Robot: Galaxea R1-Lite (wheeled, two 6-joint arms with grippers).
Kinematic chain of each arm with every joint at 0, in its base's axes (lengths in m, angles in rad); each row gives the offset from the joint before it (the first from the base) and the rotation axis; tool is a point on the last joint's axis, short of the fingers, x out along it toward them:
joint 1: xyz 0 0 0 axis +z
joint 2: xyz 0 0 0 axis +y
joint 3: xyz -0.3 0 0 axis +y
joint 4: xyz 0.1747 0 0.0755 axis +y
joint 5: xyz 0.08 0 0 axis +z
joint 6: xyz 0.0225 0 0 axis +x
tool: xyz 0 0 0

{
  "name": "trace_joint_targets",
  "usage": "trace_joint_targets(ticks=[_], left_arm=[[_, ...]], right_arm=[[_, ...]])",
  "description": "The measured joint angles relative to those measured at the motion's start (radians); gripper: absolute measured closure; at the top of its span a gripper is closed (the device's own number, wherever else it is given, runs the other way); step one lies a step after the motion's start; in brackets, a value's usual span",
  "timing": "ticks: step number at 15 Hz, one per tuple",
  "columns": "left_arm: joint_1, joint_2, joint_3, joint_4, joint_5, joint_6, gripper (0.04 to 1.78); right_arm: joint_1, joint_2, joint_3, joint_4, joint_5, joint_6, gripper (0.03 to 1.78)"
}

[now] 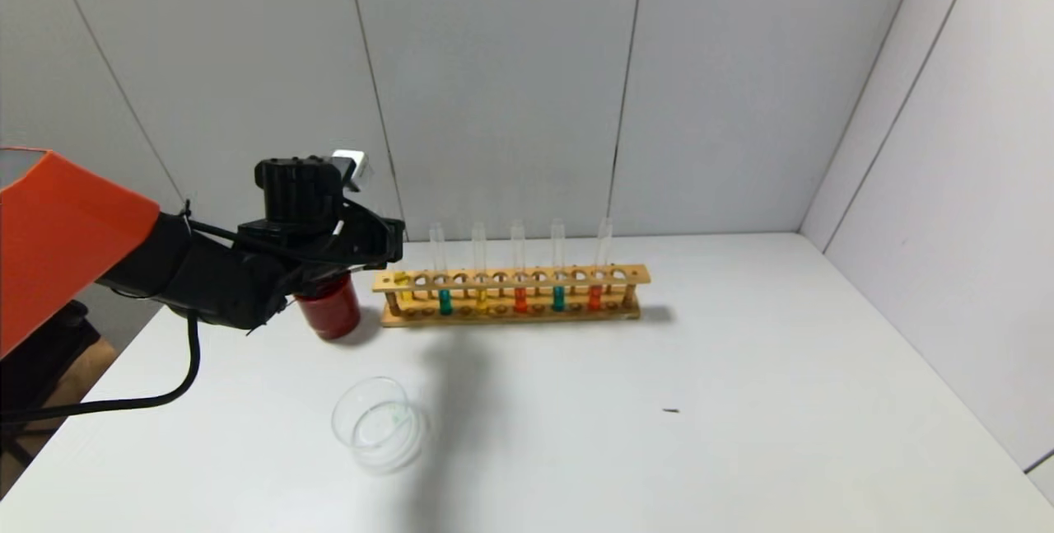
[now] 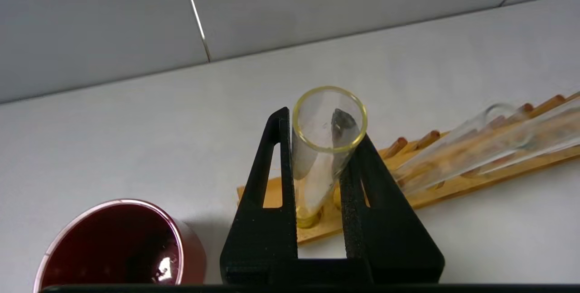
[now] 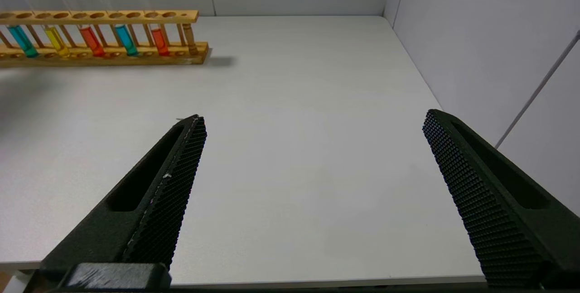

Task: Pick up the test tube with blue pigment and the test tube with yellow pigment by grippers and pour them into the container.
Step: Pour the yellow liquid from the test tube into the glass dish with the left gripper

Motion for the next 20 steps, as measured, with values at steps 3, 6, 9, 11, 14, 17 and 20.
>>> trace_joint_targets(ticks=[3, 6, 9, 11, 14, 17, 20], left_arm=[[0.000, -0.045, -0.086, 0.091, 0.040, 0.055, 1.50], [0.001, -0.102, -0.166, 0.171, 0.069, 0.143, 1.50], [-0.001, -0.171, -0.213, 0.234, 0.126, 0.202, 1.50], [0.002, -0.232, -0.195, 0.264, 0.151, 0.249, 1.50], [0.004, -0.370, -0.084, 0.353, 0.154, 0.325, 1.50], [0.004, -0.477, 0.075, 0.389, 0.160, 0.355, 1.50], [0.006, -0.525, 0.216, 0.361, 0.223, 0.397, 1.50]], right_arm=[[0.000, 0.000, 0.000, 0.000, 0.000, 0.000, 0.06], [0.000, 0.000, 0.000, 0.000, 0.000, 0.000, 0.06], [0.000, 0.000, 0.000, 0.000, 0.000, 0.000, 0.06], [0.000, 0.000, 0.000, 0.000, 0.000, 0.000, 0.06], [0.000, 0.000, 0.000, 0.000, 0.000, 0.000, 0.06], [0.000, 0.000, 0.000, 0.000, 0.000, 0.000, 0.06], [0.000, 0.000, 0.000, 0.000, 0.000, 0.000, 0.06]])
